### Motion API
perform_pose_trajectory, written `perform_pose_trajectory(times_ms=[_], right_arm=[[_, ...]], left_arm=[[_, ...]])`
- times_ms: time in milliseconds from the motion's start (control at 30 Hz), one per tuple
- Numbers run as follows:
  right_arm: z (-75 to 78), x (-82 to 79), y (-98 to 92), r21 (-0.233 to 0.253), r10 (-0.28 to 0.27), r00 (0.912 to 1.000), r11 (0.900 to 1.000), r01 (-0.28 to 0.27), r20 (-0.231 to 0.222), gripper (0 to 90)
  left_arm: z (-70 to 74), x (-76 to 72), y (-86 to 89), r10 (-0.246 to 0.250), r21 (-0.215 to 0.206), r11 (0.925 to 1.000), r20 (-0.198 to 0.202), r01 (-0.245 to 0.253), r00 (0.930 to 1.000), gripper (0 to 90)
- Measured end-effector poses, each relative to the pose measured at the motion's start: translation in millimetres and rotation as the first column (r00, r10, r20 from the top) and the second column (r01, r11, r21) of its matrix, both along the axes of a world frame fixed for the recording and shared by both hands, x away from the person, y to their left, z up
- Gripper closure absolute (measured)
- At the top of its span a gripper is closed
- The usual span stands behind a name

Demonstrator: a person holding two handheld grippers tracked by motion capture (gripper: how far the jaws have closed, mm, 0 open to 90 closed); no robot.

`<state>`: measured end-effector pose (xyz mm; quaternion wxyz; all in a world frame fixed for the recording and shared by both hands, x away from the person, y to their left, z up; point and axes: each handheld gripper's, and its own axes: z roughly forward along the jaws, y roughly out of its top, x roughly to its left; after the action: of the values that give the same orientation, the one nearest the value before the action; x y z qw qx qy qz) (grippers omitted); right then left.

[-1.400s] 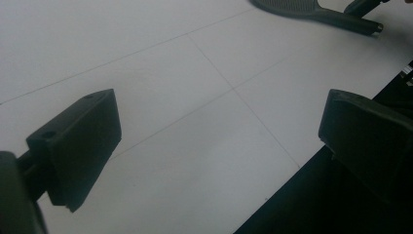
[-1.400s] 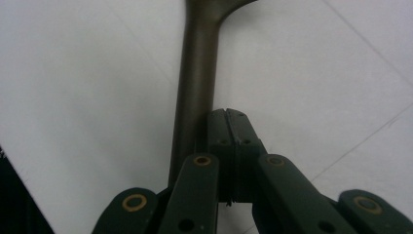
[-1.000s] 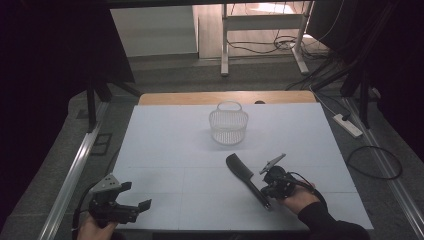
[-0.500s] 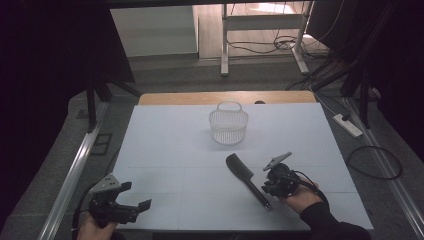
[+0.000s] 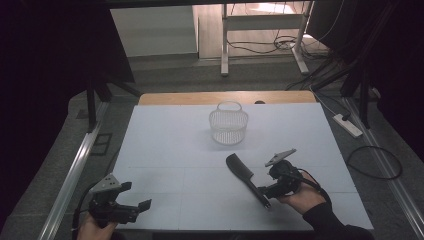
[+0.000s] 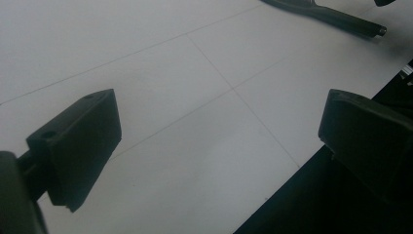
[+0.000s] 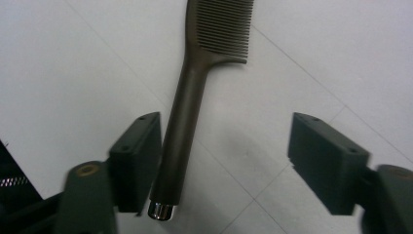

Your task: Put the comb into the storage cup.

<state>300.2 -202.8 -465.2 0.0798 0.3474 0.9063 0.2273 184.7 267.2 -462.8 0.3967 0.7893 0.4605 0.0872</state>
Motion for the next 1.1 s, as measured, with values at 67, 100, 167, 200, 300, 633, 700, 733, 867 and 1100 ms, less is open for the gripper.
perform_pose_trajectory(times_ms=[67,100,167,200,300,633,700,733,867,1100], right_arm=[[0.3,0.3,1.7,0.003,-0.006,0.9999,1.000,0.006,0.013,21.3],[0.6,0.1,2.5,0.003,-0.005,0.9999,1.000,0.005,0.015,21.2],[0.8,-0.1,3.9,0.001,-0.003,0.9999,1.000,0.003,0.017,18.6],[0.9,-0.5,4.6,-0.001,0.000,0.9999,1.000,0.000,0.016,16.4],[2.4,-1.7,6.7,0.002,-0.004,0.9996,1.000,0.004,0.027,10.0],[3.7,-0.3,12.9,-0.010,-0.003,0.9989,1.000,0.003,0.047,0.0],[4.1,-0.1,14.8,-0.007,-0.005,0.9989,1.000,0.005,0.047,0.0],[4.1,-0.1,14.8,-0.007,-0.005,0.9989,1.000,0.005,0.047,0.0],[3.9,0.3,19.0,-0.011,0.004,0.9988,1.000,-0.003,0.049,0.0],[1.4,1.8,28.4,-0.005,0.005,0.9991,1.000,-0.005,0.041,0.0]], left_arm=[[0.0,0.0,0.0,0.000,0.000,1.0000,0.000,0.000,1.0000,2.9],[0.0,-0.1,0.1,0.000,-0.001,1.0000,0.000,0.000,1.0000,2.9],[0.0,0.0,0.1,0.000,-0.001,1.0000,0.000,0.000,1.0000,2.9],[-0.1,0.0,0.1,0.000,-0.001,1.0000,0.000,0.000,1.0000,2.9],[0.0,0.0,0.1,0.000,-0.001,1.0000,0.000,0.000,1.0000,2.9],[-0.1,0.2,0.2,-0.002,-0.002,1.0000,-0.001,0.002,1.0000,2.9],[-0.1,0.2,0.1,-0.002,-0.002,1.0000,-0.002,0.002,1.0000,2.9],[-0.1,0.2,0.1,-0.002,-0.002,1.0000,-0.002,0.002,1.0000,2.9],[-0.1,0.2,0.2,-0.002,-0.002,1.0000,-0.002,0.002,1.0000,2.9],[-0.2,0.3,0.2,-0.002,-0.002,1.0000,-0.003,0.002,1.0000,2.9]])
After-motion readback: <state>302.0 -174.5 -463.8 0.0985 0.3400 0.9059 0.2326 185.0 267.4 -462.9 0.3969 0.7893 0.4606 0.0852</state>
